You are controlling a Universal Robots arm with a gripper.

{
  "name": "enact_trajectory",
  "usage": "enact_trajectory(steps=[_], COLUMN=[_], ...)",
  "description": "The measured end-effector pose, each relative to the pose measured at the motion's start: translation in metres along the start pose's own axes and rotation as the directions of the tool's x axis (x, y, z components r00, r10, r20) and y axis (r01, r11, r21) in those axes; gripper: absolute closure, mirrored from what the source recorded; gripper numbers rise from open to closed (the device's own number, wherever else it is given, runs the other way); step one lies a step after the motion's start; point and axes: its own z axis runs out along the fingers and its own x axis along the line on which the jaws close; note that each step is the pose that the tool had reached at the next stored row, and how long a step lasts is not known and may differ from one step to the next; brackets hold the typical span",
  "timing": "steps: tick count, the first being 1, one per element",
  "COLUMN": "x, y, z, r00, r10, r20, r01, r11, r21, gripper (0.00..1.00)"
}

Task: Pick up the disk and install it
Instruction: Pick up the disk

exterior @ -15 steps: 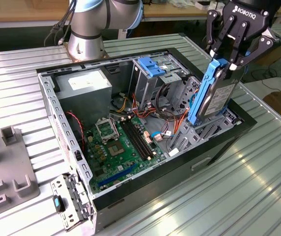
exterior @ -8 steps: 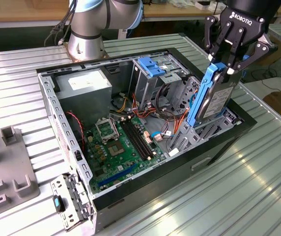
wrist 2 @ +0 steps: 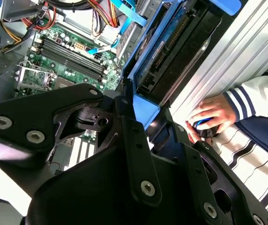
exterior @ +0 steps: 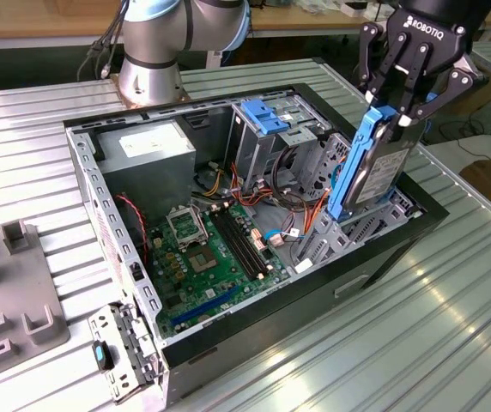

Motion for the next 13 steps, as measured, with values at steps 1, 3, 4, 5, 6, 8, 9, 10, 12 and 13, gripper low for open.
enact_trajectory(steps=[1, 3, 4, 5, 6, 8, 9, 10, 12, 13], x=[0.0, 0.0001, 0.0001, 0.0, 0.0007, 0.0015, 0.0018, 0.0018, 0.0025, 0.0036], y=[-0.0002, -0.0006, -0.0006, -0.0006, -0.0006, -0.0005, -0.0004, -0.0003, -0.0001, 0.0], z=[0.0, 0.0004, 0.0006, 0.0006, 0.0007, 0.0009, 0.001, 0.0012, 0.0014, 0.0014], r00=[1.0, 1.0, 1.0, 1.0, 1.0, 1.0, 1.0, 0.9999, 0.9999, 0.9999], r10=[0.0, 0.0, 0.0, 0.0, 0.0, 0.0, 0.0, 0.0, 0.0, 0.0], r20=[0.0001, 0.0011, 0.0057, 0.0071, 0.0071, 0.0074, 0.0091, 0.0108, 0.0124, 0.0122], r01=[0.0, 0.0, 0.0, 0.0, 0.0, 0.0, 0.0, 0.0, 0.0, 0.0], r11=[1.0, 1.0, 1.0, 1.0, 1.0, 1.0, 1.0, 1.0, 1.0, 1.0], r21=[-0.0001, -0.0001, 0.0, 0.0, 0.0, -0.0001, 0.0, 0.0, 0.0, -0.0001], gripper=[0.64, 0.64, 0.64, 0.64, 0.64, 0.64, 0.64, 0.64, 0.64, 0.64])
